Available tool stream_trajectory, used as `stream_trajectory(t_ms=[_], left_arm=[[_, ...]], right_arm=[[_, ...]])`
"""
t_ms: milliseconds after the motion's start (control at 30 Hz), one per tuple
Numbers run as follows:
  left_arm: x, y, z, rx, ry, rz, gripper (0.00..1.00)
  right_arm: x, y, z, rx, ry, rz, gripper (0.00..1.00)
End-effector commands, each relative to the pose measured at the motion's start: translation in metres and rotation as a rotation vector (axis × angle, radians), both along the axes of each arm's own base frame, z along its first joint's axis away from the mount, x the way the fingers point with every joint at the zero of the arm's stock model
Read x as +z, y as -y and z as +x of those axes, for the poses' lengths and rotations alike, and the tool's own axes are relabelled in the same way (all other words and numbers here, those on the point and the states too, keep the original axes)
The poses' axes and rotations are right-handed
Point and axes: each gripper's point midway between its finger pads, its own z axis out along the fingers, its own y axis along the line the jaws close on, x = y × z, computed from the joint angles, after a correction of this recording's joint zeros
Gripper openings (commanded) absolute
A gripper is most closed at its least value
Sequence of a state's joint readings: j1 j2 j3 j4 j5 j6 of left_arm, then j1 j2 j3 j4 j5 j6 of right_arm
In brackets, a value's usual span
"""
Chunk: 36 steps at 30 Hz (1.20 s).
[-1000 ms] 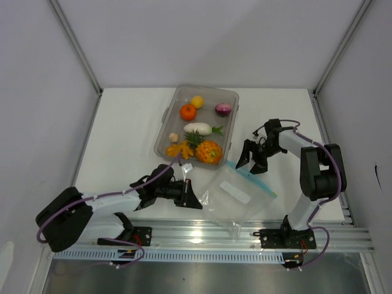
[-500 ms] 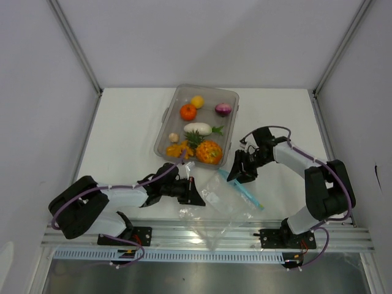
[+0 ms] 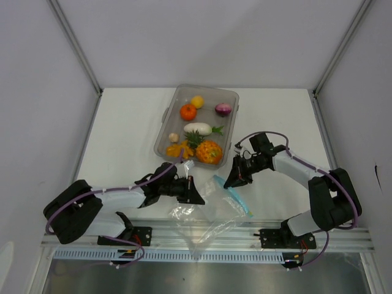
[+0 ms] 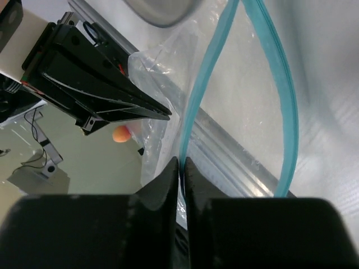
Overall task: Place the food in the zip-top bag and seal the zipper
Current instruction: Pick up the zipper food storage bag at the center of the board.
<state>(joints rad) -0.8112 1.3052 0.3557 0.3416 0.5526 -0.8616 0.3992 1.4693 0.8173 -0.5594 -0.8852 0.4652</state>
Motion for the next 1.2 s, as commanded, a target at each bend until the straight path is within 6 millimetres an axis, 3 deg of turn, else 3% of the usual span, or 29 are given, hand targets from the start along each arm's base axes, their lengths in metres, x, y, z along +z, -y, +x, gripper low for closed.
stream_trajectory(t_ms=[0, 100, 133, 200, 233, 267, 300, 333, 367, 433, 467, 533, 567, 633, 667, 800, 900, 1167], left_arm=[[0.025, 0.004, 0.011, 0.002, 0.110, -0.037, 0.01], [0.034, 0.001, 0.011, -0.002, 0.141, -0.027, 0.01], [0.050, 0.000, 0.013, 0.011, 0.185, -0.052, 0.01], [0.054, -0.010, 0.010, 0.017, 0.212, -0.024, 0.06], [0.084, -0.011, 0.017, 0.047, 0.288, -0.067, 0.14], [0.084, -0.018, 0.014, 0.046, 0.298, -0.039, 0.17], [0.097, -0.020, 0.014, 0.053, 0.323, -0.047, 0.21], [0.106, -0.023, 0.015, 0.062, 0.342, -0.051, 0.25], [0.137, -0.023, 0.016, 0.065, 0.399, -0.097, 0.31], [0.148, -0.025, 0.012, 0.058, 0.398, -0.091, 0.35], [0.177, -0.021, 0.016, 0.065, 0.426, -0.128, 0.36], [0.179, -0.022, 0.018, 0.089, 0.366, -0.081, 0.38], [0.208, -0.015, 0.025, 0.105, 0.376, -0.100, 0.39], [0.222, -0.012, 0.028, 0.099, 0.360, -0.080, 0.37], [0.224, -0.011, 0.031, 0.096, 0.361, -0.064, 0.34], [0.239, -0.001, 0.049, 0.152, 0.344, -0.044, 0.33], [0.247, 0.015, 0.057, 0.137, 0.310, -0.063, 0.40], [0.223, 0.029, 0.062, 0.124, 0.232, -0.001, 0.53]], right_arm=[[0.017, -0.015, 0.002, 0.008, 0.043, 0.083, 0.04], [0.020, -0.020, 0.000, 0.003, 0.053, 0.071, 0.00], [0.022, -0.019, 0.000, -0.003, 0.069, 0.060, 0.00], [0.023, -0.013, 0.004, -0.028, 0.104, -0.005, 0.00], [0.029, -0.007, 0.007, -0.043, 0.149, -0.037, 0.00], [0.031, -0.002, 0.011, -0.060, 0.188, -0.083, 0.00], [0.033, 0.007, 0.008, -0.066, 0.204, -0.137, 0.00], [0.040, 0.015, 0.020, -0.105, 0.272, -0.193, 0.00], [0.053, 0.020, 0.021, -0.124, 0.326, -0.209, 0.00], [0.068, 0.035, 0.026, -0.168, 0.388, -0.285, 0.00], [0.082, 0.038, 0.025, -0.179, 0.433, -0.284, 0.00], [0.103, 0.047, 0.027, -0.203, 0.510, -0.318, 0.00], [0.113, 0.049, 0.021, -0.192, 0.540, -0.316, 0.00], [0.129, 0.048, 0.018, -0.151, 0.614, -0.305, 0.00], [0.141, 0.047, 0.017, -0.141, 0.659, -0.295, 0.00], [0.156, 0.032, -0.003, -0.018, 0.753, -0.263, 0.00], [0.160, 0.020, -0.011, 0.041, 0.788, -0.243, 0.00], [0.150, -0.007, -0.024, 0.141, 0.819, -0.258, 0.00]])
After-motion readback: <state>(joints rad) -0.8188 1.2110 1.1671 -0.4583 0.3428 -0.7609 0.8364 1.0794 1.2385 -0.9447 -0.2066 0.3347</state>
